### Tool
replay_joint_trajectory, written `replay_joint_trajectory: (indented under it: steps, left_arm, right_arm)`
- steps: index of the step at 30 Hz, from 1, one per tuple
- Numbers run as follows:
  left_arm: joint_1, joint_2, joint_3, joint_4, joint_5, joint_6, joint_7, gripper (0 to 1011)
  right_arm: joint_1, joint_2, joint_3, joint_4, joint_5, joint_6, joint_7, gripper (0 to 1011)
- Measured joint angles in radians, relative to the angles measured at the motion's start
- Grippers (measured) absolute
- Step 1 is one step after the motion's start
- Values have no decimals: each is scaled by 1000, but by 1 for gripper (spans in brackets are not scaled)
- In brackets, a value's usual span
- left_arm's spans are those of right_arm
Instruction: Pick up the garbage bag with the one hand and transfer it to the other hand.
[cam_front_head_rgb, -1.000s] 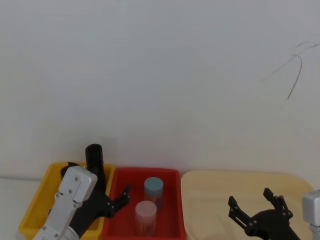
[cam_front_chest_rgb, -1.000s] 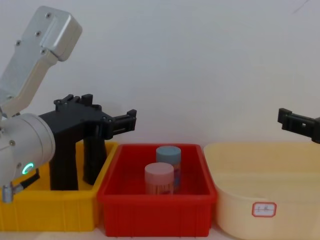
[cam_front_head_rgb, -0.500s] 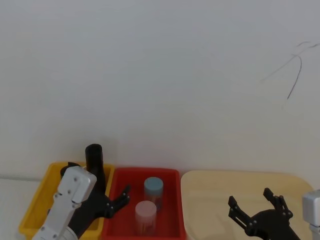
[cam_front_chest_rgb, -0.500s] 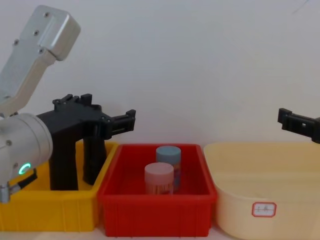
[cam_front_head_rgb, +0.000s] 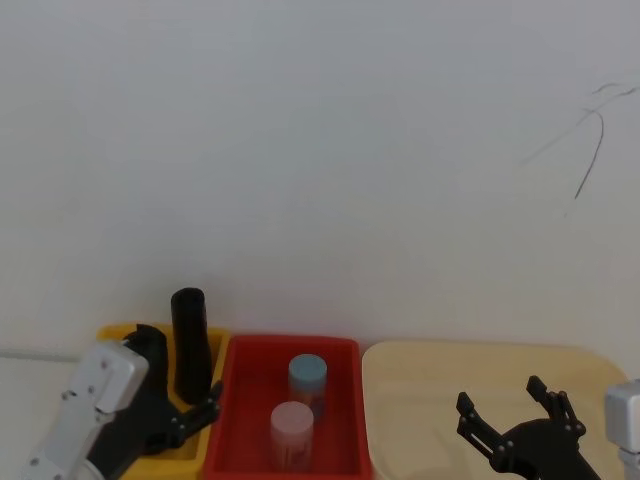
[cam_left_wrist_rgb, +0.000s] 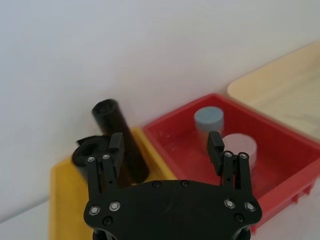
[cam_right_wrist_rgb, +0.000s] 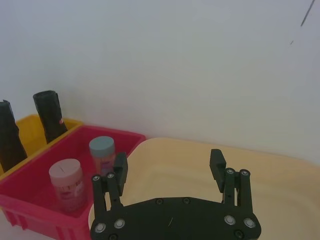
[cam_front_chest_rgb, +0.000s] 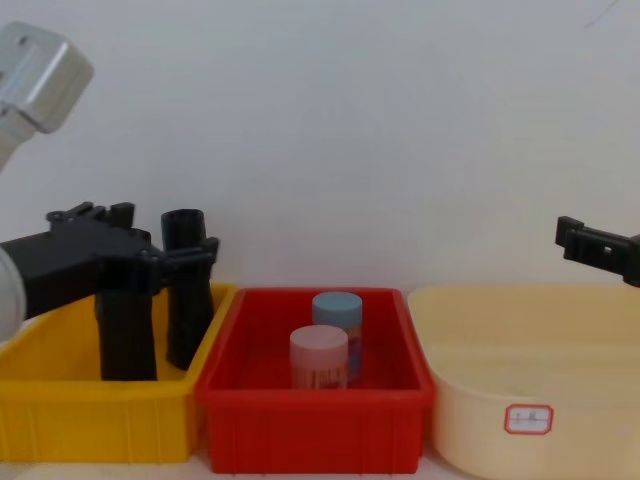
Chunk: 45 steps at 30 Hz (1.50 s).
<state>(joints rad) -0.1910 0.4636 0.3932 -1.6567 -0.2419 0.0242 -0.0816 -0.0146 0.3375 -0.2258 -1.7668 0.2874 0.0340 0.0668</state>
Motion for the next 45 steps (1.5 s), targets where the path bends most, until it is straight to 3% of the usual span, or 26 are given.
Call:
replay_joint_trajectory:
  steps: [10, 25, 45]
  left_arm:
    - [-16, 40, -48, 46, -45, 47, -56, 1002]
    - [-90, 38, -62, 143, -88, 85, -157, 1002]
    - [-100, 26, -99, 174, -105, 110, -170, 1002]
  right_arm:
    - [0, 0, 0, 0, 0, 0, 0, 1004]
    - [0, 0, 0, 0, 0, 0, 0, 1004]
    - [0, 0, 0, 0, 0, 0, 0, 1005]
